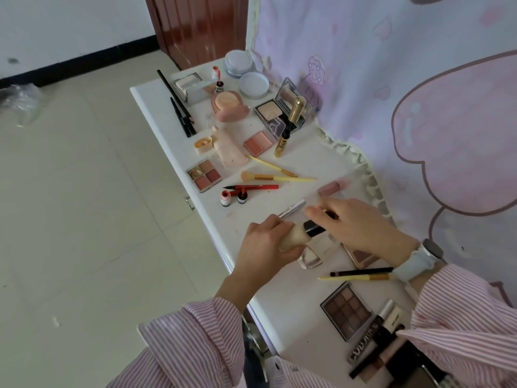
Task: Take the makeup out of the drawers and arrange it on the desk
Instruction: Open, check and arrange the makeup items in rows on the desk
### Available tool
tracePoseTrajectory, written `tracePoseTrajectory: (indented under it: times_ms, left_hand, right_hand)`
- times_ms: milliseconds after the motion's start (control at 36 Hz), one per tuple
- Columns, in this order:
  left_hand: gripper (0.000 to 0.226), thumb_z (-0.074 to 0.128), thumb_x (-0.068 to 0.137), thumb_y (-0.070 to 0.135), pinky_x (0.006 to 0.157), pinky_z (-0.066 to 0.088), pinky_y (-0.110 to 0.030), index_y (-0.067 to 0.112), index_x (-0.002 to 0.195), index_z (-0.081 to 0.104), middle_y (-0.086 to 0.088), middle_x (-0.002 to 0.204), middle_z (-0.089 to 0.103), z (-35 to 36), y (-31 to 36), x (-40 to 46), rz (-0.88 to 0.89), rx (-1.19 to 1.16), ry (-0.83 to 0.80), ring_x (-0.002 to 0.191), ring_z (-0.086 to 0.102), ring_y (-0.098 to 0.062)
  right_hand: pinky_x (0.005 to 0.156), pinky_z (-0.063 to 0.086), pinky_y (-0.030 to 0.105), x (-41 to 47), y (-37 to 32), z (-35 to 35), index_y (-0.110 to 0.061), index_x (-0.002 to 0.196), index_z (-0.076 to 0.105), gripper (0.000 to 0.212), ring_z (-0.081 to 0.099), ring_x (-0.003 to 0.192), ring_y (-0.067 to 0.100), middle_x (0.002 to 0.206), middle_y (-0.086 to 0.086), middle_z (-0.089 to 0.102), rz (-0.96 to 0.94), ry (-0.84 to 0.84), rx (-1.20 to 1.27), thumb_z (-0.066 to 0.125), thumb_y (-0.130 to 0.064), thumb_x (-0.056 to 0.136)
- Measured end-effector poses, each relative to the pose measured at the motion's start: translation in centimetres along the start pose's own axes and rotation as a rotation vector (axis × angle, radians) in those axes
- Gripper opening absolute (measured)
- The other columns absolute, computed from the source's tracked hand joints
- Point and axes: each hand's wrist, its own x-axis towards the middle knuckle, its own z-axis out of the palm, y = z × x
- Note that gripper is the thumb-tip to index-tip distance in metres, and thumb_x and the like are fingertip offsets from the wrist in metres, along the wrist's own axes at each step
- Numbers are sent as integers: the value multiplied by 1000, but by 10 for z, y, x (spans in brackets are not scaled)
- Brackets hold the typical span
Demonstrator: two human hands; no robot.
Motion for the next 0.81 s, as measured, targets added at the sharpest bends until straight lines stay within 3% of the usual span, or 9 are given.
tracePoseTrajectory:
  times_ms: [56,139,250,417,528,583,667,722,806]
  left_hand:
    - [39,59,70,44,61,47,-37,15,95,67,-1,84,59,0,1,0,-1,16,-5,63,56,-19]
    - [42,57,69,44,59,44,-33,13,95,69,-2,83,60,-2,4,3,-35,-23,8,61,55,-20]
    - [40,63,68,41,62,38,-29,14,96,70,-2,83,60,-2,5,7,-54,0,29,62,55,-19]
    - [42,54,68,44,62,39,-29,14,92,71,-2,80,59,4,14,20,-84,-3,57,60,55,-21]
    - [37,61,69,42,59,46,-33,14,91,71,-3,79,59,7,18,34,-138,-37,74,58,55,-22]
    - [32,63,68,37,57,46,-34,12,86,71,-5,76,58,8,21,42,-146,-22,82,56,54,-23]
    - [27,72,65,27,55,47,-35,9,84,70,-7,74,58,10,25,55,-144,7,99,55,54,-26]
    - [28,75,63,26,56,47,-34,10,84,70,-7,74,59,12,26,63,-127,23,110,55,55,-27]
    - [28,71,62,29,58,47,-34,11,84,71,-6,71,56,14,25,73,-125,25,125,53,54,-25]
  right_hand:
    - [52,29,23,3,-2,3,-34,65,41,36,48,59,7,63,-8,52,15,37,-75,32,-59,89]
    - [69,45,27,3,0,0,-34,99,52,13,55,78,9,100,-3,58,-47,-10,71,43,-40,92]
    - [90,39,23,-1,-2,-13,-33,128,42,37,46,99,0,119,-9,40,-22,-98,233,47,-32,91]
    - [69,40,31,10,-4,-16,-20,95,59,46,56,78,16,87,-1,59,179,71,47,31,-56,85]
    - [72,39,25,13,3,-33,-31,123,45,31,49,77,2,113,-9,51,82,36,169,46,-31,92]
    - [77,38,28,17,6,-43,-34,126,40,37,50,82,3,110,-12,48,150,49,151,43,-45,91]
    - [67,37,30,28,9,-47,-25,96,54,42,52,77,13,81,-12,53,237,129,18,36,-62,86]
    - [61,35,29,32,13,-46,-23,88,54,32,50,69,14,73,-10,52,232,180,-11,40,-52,89]
    - [71,40,31,33,18,-49,-30,103,47,15,49,72,9,100,-9,54,185,160,129,47,-29,88]
